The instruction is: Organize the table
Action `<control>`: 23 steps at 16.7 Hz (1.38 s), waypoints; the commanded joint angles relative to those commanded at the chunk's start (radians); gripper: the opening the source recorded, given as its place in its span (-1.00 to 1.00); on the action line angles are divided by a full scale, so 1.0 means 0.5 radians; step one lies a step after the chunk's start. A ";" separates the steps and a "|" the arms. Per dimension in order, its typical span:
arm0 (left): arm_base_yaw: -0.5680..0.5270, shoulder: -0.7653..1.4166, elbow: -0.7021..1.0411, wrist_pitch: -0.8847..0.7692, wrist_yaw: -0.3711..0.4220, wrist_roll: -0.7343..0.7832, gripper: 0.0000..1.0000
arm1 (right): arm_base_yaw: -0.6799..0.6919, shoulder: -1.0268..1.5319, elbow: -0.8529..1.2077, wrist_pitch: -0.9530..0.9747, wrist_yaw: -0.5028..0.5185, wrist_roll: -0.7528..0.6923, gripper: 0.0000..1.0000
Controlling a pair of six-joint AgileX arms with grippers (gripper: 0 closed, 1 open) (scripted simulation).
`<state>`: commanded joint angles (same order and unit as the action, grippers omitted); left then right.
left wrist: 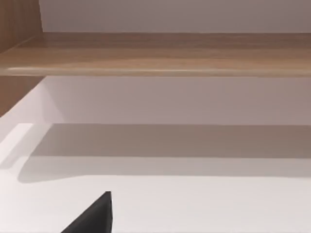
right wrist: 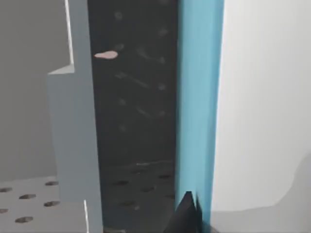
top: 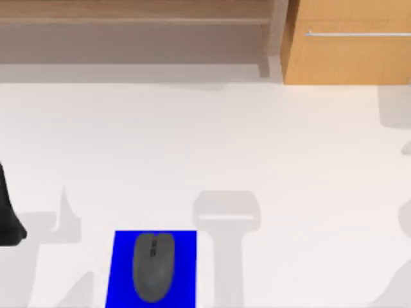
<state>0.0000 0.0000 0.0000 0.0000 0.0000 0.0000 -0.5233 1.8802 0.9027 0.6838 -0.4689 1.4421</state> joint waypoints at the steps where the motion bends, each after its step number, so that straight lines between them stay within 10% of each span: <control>1: 0.000 0.000 0.000 0.000 0.000 0.000 1.00 | 0.000 0.000 0.000 0.000 0.000 0.000 -1.00; 18: 0.000 0.000 0.000 0.000 0.000 0.000 1.00 | 0.073 0.185 0.222 -0.028 0.073 0.023 -1.00; 23: 0.000 0.000 0.000 0.000 0.000 0.000 1.00 | 0.073 0.185 0.222 -0.028 0.073 0.023 -0.25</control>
<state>0.0000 0.0000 0.0000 0.0000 0.0000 0.0000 -0.4867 1.9729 1.0139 0.6700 -0.4323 1.4538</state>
